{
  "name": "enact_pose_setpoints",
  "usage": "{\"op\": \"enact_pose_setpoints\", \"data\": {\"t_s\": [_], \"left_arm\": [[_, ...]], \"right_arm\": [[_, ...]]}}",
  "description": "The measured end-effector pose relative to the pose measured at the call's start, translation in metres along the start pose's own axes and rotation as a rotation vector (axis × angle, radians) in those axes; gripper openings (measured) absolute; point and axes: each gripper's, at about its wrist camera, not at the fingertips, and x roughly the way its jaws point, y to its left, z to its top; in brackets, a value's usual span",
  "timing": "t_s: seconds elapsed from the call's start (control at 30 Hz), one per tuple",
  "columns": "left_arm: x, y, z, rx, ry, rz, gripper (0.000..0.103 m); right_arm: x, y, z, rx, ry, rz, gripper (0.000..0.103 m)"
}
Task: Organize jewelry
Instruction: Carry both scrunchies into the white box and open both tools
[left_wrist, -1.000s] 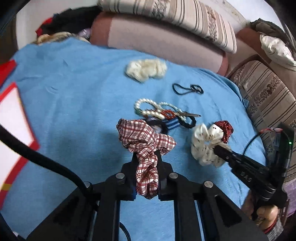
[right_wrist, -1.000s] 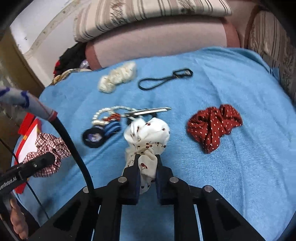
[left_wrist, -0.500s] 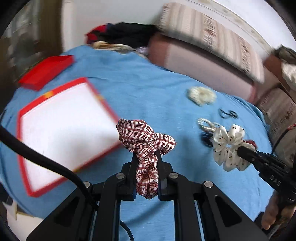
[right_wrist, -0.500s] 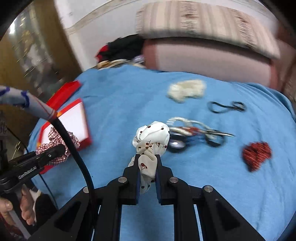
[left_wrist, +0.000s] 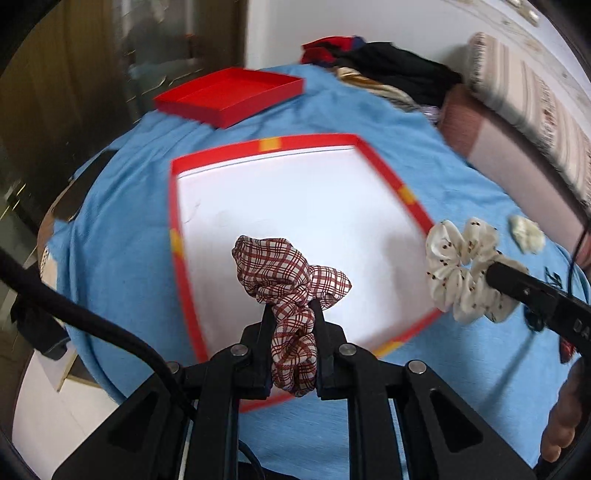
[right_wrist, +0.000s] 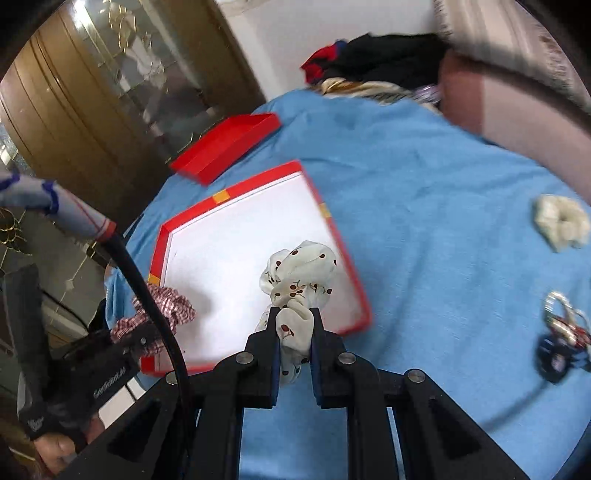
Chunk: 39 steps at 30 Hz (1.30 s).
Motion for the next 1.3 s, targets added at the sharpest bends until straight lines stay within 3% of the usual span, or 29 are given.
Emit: {"op": "enact_pose_setpoints", "data": {"t_s": [0.1,0.17,0.23,0.33,0.57,0.6,0.7,0.77,0.83,1.0,1.3], "left_arm": [[0.006,0.011,-0.001,-0.012,0.011,0.011,0.019],[0.008,0.015,-0.003,-0.015,0.006,0.026,0.029],[0.009,0.016,-0.004,-0.02,0.003,0.025,0.034],[0.009,0.015,-0.003,-0.028,0.0,0.022,0.04],[-0.007,0.011,-0.005,-0.028,-0.033,0.023,0.045],[-0.01,0.01,-0.006,-0.027,-0.04,0.026,0.046],[-0.018,0.011,-0.008,-0.025,-0.058,0.038,0.048],[-0.021,0.01,-0.01,-0.021,-0.059,0.041,0.048],[-0.022,0.01,-0.01,-0.02,-0.056,0.043,0.048],[-0.024,0.008,-0.01,-0.026,-0.052,0.035,0.048],[-0.038,-0.011,-0.014,-0.004,-0.066,0.002,0.048]], "right_arm": [[0.027,0.003,0.009,-0.019,0.046,0.003,0.017],[0.037,0.001,0.012,-0.038,0.063,-0.028,0.02],[0.035,-0.004,0.014,-0.054,0.065,-0.045,0.037],[0.02,-0.008,0.013,-0.066,0.024,-0.06,0.054],[0.001,-0.043,0.008,0.043,-0.019,-0.068,0.056],[0.006,-0.048,0.007,0.054,-0.003,-0.077,0.056],[0.025,-0.053,0.006,0.058,0.052,-0.106,0.038],[0.04,-0.049,0.007,0.029,0.087,-0.126,0.035],[0.05,-0.047,0.007,0.009,0.113,-0.158,0.014],[0.044,-0.049,-0.001,0.057,0.147,-0.186,0.006],[-0.006,-0.041,-0.071,0.134,0.185,-0.123,0.006]]}}
